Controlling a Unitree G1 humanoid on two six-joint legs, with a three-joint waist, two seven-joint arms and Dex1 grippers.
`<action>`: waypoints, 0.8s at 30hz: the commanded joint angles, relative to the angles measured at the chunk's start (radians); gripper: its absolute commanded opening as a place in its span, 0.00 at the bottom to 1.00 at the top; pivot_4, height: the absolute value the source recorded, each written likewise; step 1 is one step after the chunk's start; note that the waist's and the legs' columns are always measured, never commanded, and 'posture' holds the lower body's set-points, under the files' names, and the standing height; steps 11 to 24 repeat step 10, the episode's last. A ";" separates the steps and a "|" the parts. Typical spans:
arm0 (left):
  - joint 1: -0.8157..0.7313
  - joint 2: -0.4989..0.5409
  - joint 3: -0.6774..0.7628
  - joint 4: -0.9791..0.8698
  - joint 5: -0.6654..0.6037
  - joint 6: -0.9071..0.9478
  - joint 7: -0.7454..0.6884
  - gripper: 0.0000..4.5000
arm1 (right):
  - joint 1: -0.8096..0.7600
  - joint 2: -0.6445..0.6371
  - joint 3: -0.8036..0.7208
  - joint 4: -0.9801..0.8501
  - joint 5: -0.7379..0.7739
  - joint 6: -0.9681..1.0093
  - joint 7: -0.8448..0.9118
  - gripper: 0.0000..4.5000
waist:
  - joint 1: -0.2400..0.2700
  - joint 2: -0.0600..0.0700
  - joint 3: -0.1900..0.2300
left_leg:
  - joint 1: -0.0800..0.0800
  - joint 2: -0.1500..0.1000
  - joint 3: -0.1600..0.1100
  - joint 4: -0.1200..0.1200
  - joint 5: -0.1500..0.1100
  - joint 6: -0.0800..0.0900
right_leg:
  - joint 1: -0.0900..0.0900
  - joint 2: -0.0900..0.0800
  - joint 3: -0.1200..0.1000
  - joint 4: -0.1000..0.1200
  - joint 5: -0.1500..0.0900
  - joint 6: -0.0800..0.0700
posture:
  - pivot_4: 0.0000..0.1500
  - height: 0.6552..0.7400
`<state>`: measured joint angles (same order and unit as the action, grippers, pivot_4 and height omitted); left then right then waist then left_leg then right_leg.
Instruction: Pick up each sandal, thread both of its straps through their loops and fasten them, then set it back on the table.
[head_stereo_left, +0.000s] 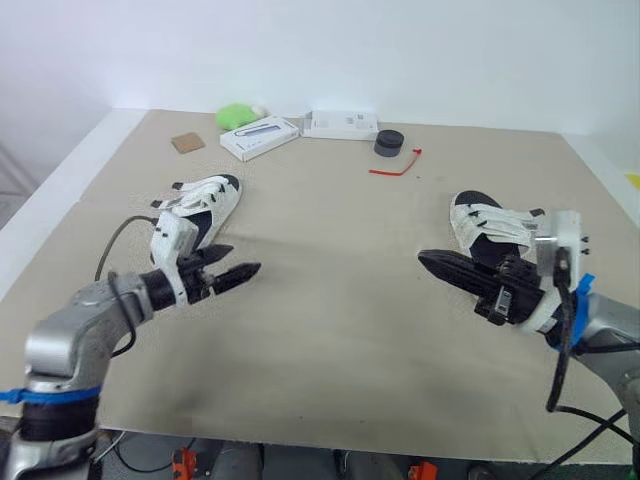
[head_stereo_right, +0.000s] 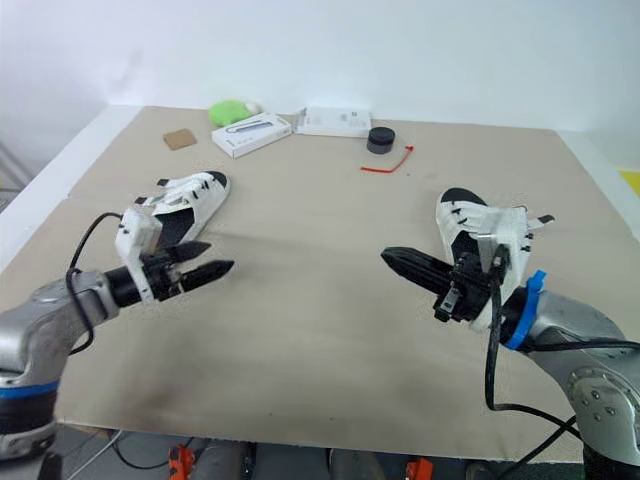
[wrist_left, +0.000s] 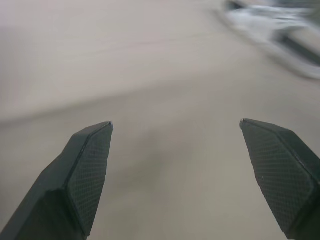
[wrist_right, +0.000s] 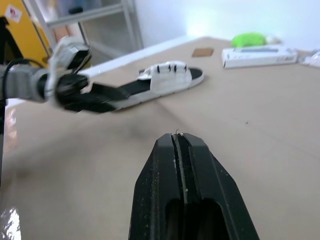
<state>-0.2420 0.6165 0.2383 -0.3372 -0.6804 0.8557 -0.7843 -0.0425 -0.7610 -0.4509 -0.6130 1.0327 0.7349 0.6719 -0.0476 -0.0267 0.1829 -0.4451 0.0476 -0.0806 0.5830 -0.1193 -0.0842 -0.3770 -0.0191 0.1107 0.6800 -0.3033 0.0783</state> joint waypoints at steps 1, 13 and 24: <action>0.079 0.036 0.076 -0.053 -0.055 0.020 -0.012 0.93 | 0.062 0.004 -0.069 -0.057 0.031 -0.020 -0.011 0.00 | 0.001 0.000 0.000 | 0.000 0.000 0.000 0.000 0.000 0.000 | 0.000 0.000 0.000 0.000 -0.001 0.000 | 1.00 1.00; 0.216 0.061 0.138 -0.025 -0.075 -0.017 -0.018 0.93 | 0.360 0.030 -0.102 -0.128 -0.027 -0.028 -0.034 0.00 | 0.005 -0.001 -0.001 | 0.000 0.000 0.003 0.002 0.000 0.000 | 0.000 -0.003 0.000 0.000 -0.003 -0.004 | 1.00 1.00; 0.216 0.061 0.138 -0.025 -0.075 -0.017 -0.018 0.93 | 0.360 0.030 -0.102 -0.128 -0.027 -0.028 -0.034 0.00 | 0.005 -0.001 -0.001 | 0.000 0.000 0.003 0.002 0.000 0.000 | 0.000 -0.003 0.000 0.000 -0.003 -0.004 | 1.00 1.00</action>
